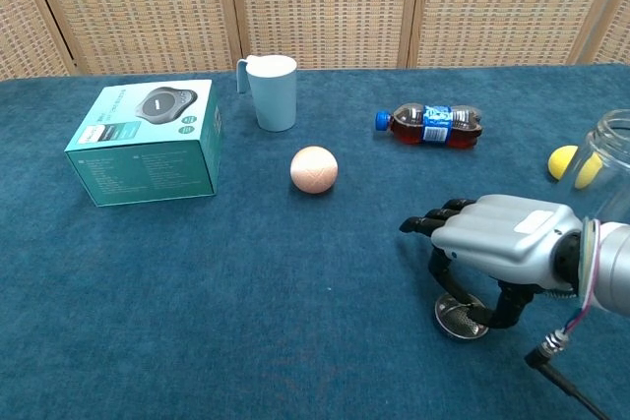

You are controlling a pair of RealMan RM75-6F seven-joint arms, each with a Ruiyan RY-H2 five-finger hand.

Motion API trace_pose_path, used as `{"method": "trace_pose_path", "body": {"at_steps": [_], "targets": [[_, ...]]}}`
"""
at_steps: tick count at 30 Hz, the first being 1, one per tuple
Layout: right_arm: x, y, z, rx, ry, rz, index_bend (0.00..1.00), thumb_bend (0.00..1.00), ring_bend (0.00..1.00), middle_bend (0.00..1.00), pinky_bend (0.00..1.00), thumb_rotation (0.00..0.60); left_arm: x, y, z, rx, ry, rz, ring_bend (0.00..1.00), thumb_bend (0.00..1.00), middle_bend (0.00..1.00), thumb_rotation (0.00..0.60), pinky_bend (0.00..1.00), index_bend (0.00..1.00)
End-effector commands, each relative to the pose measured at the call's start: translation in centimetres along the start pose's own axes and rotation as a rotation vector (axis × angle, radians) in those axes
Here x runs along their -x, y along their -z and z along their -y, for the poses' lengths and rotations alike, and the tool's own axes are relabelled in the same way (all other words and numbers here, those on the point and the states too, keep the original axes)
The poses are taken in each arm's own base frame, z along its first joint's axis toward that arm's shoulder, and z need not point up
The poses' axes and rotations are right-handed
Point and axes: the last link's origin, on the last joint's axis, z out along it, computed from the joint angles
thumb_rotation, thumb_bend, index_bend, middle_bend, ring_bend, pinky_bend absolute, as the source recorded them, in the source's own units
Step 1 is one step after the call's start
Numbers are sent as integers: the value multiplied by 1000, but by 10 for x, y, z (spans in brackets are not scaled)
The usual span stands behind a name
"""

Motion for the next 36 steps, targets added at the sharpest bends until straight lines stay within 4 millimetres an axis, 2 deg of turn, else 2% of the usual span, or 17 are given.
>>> {"method": "trace_pose_path", "body": {"at_steps": [1,8,16,20,24,29,31,35,36], "targets": [[0,1,1,-7,-4,-2,652,571,0,0,0,600,0,0,0,0,-1,1,0,106,0,600,0,0],[-8,5,5,-37,-23,-33,667,574,0,0,0,600,1,0,-1,2,-2,4,0,107,0,600,0,0],[-27,12,12,-72,-50,-85,669,576,0,0,0,600,0,-1,0,1,3,4,0,107,0,600,0,0],[-45,16,14,-80,-76,-128,669,576,0,0,0,600,0,-1,0,1,5,5,0,107,0,600,0,0],[-76,22,12,-77,-108,-205,669,576,0,0,0,600,-1,-1,1,0,11,0,0,107,0,600,0,0],[-124,36,-5,-31,-147,-304,669,576,0,0,0,600,-4,0,2,-2,20,-7,0,106,0,600,0,0],[-149,46,-23,28,-186,-357,669,577,0,0,0,600,-4,0,3,-2,20,-7,0,106,0,600,0,0],[-170,59,-44,81,-228,-385,669,580,0,0,0,600,-3,0,1,1,18,-2,0,106,0,600,0,0],[-174,66,-59,128,-246,-388,669,581,0,0,0,600,-2,0,1,3,16,1,0,107,0,600,0,0]]}}
